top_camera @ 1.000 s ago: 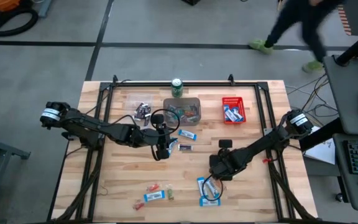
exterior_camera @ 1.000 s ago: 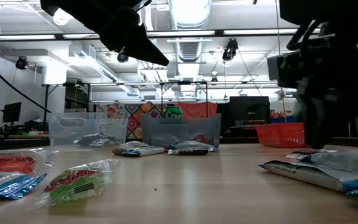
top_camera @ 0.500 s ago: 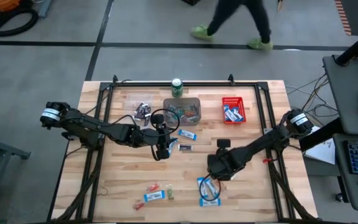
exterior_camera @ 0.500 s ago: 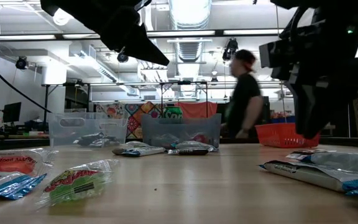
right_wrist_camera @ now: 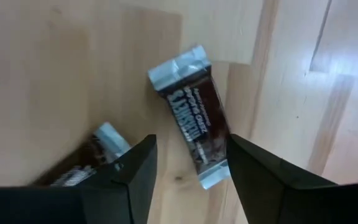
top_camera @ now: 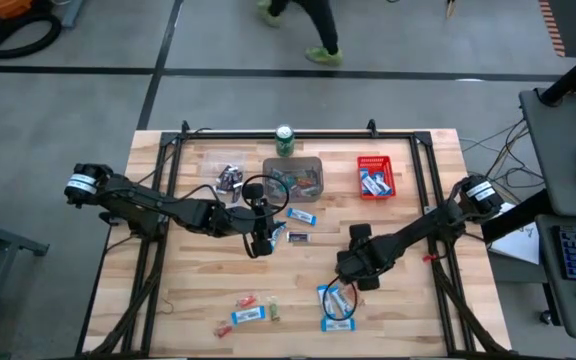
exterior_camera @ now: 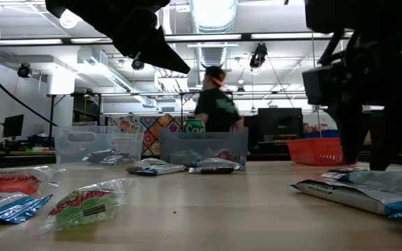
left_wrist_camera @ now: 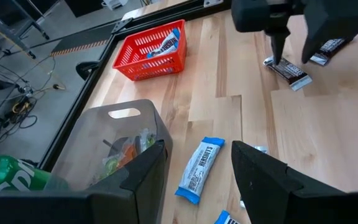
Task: Organize candy in baskets
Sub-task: Put the brown chocolate bar into the transparent bin
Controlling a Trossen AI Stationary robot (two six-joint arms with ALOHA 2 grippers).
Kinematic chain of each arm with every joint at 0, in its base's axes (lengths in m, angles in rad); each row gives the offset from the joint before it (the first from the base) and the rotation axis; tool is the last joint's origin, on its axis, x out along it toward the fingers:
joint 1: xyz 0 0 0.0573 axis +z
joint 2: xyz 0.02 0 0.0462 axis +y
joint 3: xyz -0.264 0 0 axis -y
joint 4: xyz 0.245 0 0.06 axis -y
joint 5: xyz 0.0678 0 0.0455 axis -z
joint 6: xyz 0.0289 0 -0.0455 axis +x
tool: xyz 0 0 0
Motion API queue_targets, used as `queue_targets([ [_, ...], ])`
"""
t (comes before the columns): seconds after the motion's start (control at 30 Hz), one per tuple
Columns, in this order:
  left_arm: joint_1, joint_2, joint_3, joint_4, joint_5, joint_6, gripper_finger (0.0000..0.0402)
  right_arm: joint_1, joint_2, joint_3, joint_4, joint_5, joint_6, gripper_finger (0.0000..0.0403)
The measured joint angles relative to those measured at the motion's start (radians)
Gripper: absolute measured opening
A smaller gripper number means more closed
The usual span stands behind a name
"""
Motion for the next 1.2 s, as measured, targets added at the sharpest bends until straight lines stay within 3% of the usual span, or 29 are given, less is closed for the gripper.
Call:
queue_targets([
  [0.3, 0.000, 0.000, 0.000, 0.004, 0.000, 0.000, 0.0168, -0.085, -0.004, -0.052, 0.100, -0.003, -0.010, 0.0148],
  [0.5, 0.000, 0.000, 0.000, 0.008, 0.000, 0.000, 0.0168, -0.161, -0.006, -0.067, 0.137, -0.059, 0.035, 0.0084],
  [0.7, 0.000, 0.000, 0.000, 0.008, 0.042, -0.006, 0.0168, -0.189, -0.013, -0.062, 0.134, -0.087, -0.035, 0.0016],
  [0.97, 0.000, 0.000, -0.008, 0.045, 0.263, -0.007, 0.0168, -0.193, -0.060, -0.059, 0.179, -0.197, -0.039, 0.0008],
  [1.2, -0.025, 0.048, -0.018, 0.106, 0.297, 0.011, 0.0168, -0.192, -0.107, -0.060, 0.375, -0.294, -0.024, 0.0008],
])
